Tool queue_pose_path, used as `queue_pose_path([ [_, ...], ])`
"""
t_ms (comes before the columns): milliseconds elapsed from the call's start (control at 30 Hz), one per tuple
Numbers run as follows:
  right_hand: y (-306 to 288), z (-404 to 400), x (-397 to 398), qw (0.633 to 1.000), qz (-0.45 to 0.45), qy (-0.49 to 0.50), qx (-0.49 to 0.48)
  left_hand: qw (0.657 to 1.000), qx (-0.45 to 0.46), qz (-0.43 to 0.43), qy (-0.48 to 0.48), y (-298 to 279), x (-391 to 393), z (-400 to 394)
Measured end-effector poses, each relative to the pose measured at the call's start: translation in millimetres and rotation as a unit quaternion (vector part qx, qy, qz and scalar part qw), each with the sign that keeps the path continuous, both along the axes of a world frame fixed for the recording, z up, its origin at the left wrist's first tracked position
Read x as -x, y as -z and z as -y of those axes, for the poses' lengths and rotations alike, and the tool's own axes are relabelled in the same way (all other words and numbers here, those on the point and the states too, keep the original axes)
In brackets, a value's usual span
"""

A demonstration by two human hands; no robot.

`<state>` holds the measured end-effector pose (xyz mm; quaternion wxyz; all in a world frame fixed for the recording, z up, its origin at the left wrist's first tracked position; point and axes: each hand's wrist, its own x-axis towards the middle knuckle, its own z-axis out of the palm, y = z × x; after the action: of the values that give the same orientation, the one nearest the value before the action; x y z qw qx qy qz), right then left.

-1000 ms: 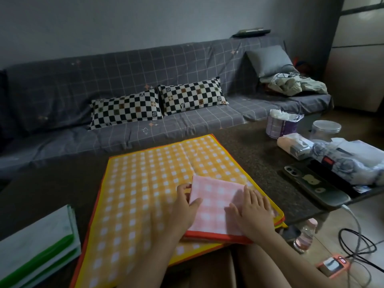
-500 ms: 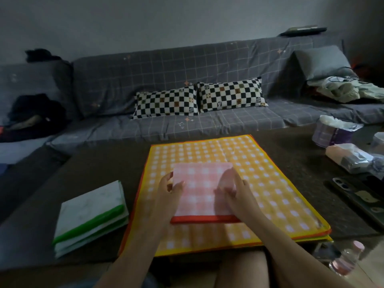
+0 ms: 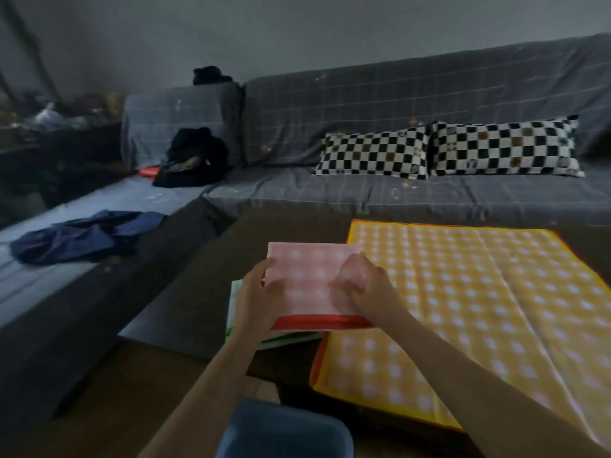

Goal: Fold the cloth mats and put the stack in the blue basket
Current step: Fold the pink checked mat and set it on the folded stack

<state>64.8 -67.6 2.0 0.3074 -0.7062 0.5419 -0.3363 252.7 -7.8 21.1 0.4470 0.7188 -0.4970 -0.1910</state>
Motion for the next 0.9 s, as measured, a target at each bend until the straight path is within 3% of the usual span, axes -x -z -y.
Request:
queue_pose_path([
  [333, -1.9, 21.4, -82.3, 0.992, -0.058, -0.112, -0.031, 0.990, -0.132, 0.005, -0.044, -1.1, -71.1, 6.6],
  [567, 20.7, 18.6, -89.1, 0.985, -0.107, -0.101, -0.086, 0.979, -0.202, -0.009, -0.007, 31.2, -82.5, 10.0],
  [767, 36.5, 21.2, -89.2, 0.995, -0.062, -0.046, -0.056, 0.977, -0.207, 0.057, -0.009, 45.4, -76.7, 7.7],
  [900, 39.9, 15.5, -87.9, 0.994, -0.091, -0.049, -0.044, 0.976, -0.217, 0.022, 0.012, 50.8, -72.0, 3.8],
])
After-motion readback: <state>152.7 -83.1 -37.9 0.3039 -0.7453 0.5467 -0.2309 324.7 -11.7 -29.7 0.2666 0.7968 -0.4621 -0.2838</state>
